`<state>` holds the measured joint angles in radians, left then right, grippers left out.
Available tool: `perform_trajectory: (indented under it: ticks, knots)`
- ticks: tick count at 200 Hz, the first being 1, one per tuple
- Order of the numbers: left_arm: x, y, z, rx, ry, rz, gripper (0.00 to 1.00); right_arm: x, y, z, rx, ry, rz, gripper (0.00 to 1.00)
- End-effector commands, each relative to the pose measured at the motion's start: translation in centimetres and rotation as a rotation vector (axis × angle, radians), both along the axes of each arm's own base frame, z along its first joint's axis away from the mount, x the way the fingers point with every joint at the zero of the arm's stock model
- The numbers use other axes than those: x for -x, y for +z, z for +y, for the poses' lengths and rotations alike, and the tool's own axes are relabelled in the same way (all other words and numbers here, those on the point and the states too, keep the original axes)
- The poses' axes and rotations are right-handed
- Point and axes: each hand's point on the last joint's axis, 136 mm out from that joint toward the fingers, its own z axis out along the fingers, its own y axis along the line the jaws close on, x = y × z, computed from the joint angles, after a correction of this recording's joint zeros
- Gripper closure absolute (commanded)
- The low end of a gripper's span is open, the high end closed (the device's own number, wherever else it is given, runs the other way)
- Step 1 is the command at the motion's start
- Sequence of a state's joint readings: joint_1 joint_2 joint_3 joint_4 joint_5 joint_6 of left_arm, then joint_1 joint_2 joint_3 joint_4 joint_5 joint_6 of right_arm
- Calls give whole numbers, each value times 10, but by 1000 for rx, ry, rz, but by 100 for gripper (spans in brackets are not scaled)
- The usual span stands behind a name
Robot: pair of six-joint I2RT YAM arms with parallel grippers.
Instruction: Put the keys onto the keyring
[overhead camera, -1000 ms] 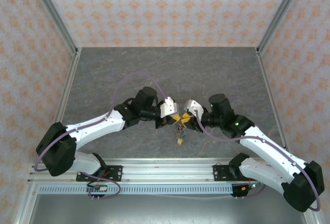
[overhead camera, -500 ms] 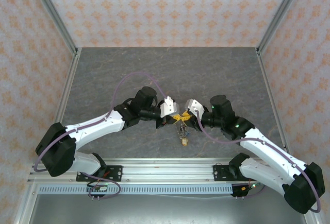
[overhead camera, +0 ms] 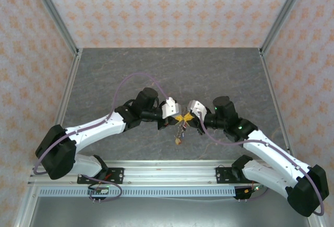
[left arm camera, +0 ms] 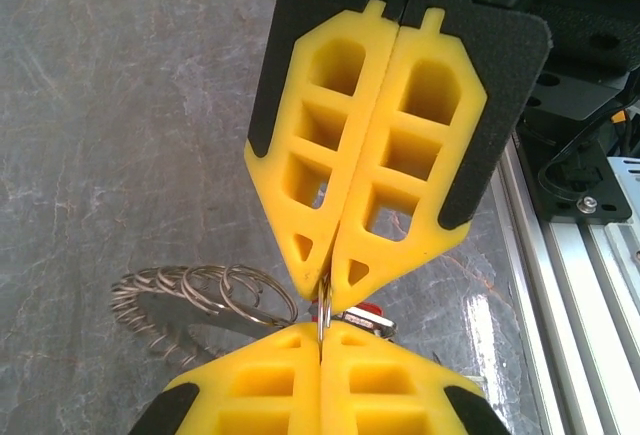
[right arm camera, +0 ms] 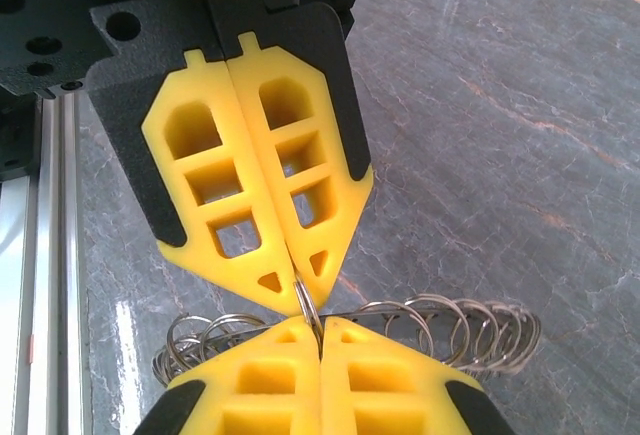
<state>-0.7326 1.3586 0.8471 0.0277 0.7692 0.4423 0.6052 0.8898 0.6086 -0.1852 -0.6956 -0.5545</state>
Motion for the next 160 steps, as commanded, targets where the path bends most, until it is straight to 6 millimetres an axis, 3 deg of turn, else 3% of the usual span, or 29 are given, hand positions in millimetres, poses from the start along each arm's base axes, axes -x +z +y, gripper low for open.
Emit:
perform_trajectory:
  ticks: [1, 105, 160]
  knots:
    - [-2, 23, -1, 43, 6, -70, 100, -5, 7, -1, -20, -15, -33, 100]
    - [-3, 7, 10, -85, 15, -60, 86, -5, 15, 0, 23, 7, -27, 100]
    - [-3, 8, 7, -104, -4, -56, 83, -6, 19, 2, 27, 10, -30, 100]
